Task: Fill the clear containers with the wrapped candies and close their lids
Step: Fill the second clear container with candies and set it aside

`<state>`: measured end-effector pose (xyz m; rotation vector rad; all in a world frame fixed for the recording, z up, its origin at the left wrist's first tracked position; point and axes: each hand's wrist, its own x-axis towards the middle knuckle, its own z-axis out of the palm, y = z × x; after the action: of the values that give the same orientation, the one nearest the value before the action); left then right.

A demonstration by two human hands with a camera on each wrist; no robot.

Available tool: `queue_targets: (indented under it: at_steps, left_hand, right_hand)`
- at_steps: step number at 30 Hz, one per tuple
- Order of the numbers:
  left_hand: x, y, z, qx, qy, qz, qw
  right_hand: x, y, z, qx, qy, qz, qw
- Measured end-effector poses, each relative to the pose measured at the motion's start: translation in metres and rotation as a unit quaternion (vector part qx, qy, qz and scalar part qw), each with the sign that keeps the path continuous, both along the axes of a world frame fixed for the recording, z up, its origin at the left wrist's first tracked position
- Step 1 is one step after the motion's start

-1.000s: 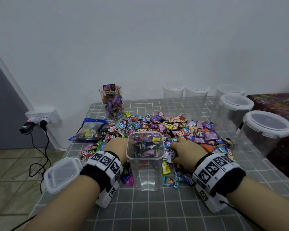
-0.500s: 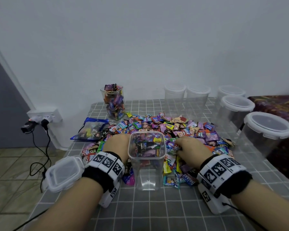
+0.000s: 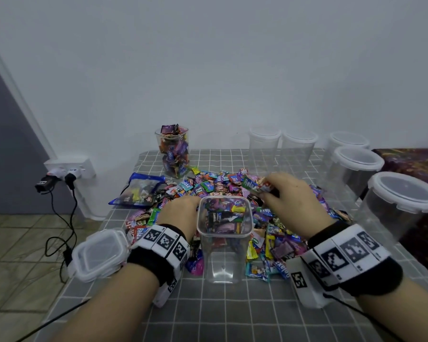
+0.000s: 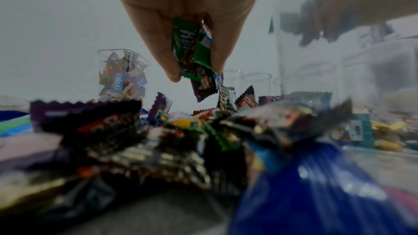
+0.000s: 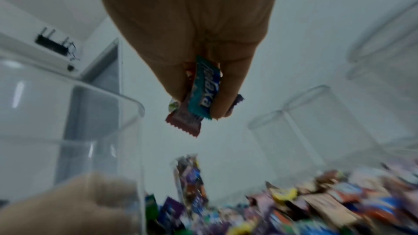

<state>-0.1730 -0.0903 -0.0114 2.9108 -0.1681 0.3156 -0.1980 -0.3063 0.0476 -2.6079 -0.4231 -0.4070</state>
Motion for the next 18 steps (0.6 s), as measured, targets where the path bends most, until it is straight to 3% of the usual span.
queue_targets:
  at_steps: [5, 8, 18]
  left_hand:
    - [-0.003, -0.002, 0.004, -0.002, 0.001, 0.004, 1.0]
    - [-0.003, -0.002, 0.005, -0.016, 0.005, 0.009, 1.0]
    - [-0.005, -0.002, 0.005, -0.03, -0.003, 0.005, 1.0]
  right_hand:
    - [-0.01, 0.013, 0.027, 0.055, -0.083, 0.03, 0.995]
    - [-0.019, 0.021, 0.031, 0.064, -0.089, 0.06, 0.992]
    - [-0.036, 0.039, 0.015, -0.04, -0.071, 0.139, 0.987]
